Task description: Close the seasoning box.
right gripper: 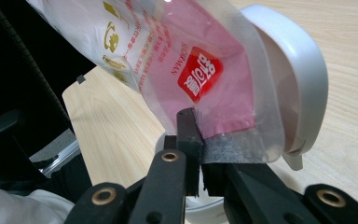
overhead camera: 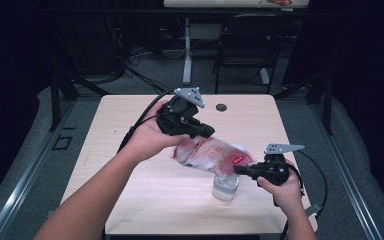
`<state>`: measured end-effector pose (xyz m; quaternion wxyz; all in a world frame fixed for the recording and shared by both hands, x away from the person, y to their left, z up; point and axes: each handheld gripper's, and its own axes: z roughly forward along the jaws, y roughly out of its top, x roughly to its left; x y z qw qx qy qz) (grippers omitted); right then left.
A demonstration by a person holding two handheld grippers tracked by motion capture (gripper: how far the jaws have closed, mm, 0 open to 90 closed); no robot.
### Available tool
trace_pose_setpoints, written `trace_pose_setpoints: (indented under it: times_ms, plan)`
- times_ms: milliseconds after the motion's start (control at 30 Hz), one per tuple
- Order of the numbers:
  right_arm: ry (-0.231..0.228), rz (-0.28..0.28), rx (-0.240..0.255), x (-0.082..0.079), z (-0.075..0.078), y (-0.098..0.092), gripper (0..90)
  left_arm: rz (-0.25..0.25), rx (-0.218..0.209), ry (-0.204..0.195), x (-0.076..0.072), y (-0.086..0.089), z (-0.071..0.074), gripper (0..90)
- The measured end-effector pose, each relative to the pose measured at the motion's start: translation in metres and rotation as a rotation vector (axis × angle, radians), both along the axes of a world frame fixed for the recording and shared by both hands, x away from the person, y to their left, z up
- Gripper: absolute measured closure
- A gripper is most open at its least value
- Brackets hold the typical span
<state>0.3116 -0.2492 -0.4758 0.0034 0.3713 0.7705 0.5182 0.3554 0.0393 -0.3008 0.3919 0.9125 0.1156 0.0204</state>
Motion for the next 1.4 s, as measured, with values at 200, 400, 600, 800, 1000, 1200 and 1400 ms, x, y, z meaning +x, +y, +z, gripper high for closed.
trace_pose_setpoints:
  times_ms: [200,400,600,800,1000,1200,1400]
  plan:
    - [-0.001,0.004,0.001,0.0,0.0,-0.001,88.8,0.002,-0.002,0.004,0.001,0.001,-0.001,89.2]
    - [-0.004,0.012,0.004,0.0,0.0,-0.002,89.4,0.014,-0.006,-0.007,0.001,0.002,-0.002,86.5]
    - [-0.003,0.015,0.009,0.0,0.0,-0.002,89.9,0.018,-0.009,0.0,0.001,0.005,-0.004,82.3]
    - [0.002,0.012,0.001,0.0,-0.001,-0.002,90.0,0.011,-0.008,0.004,0.0,0.007,-0.006,79.9]
    - [0.002,0.017,0.005,0.0,-0.001,-0.003,90.0,0.008,-0.011,0.003,0.0,0.009,-0.009,76.1]
    - [0.004,0.019,0.006,0.001,-0.001,-0.003,90.0,-0.002,-0.022,0.013,-0.001,0.009,-0.012,72.9]
    - [0.005,0.018,0.011,0.001,-0.002,-0.003,90.0,-0.003,-0.021,0.011,-0.001,0.01,-0.014,69.1]
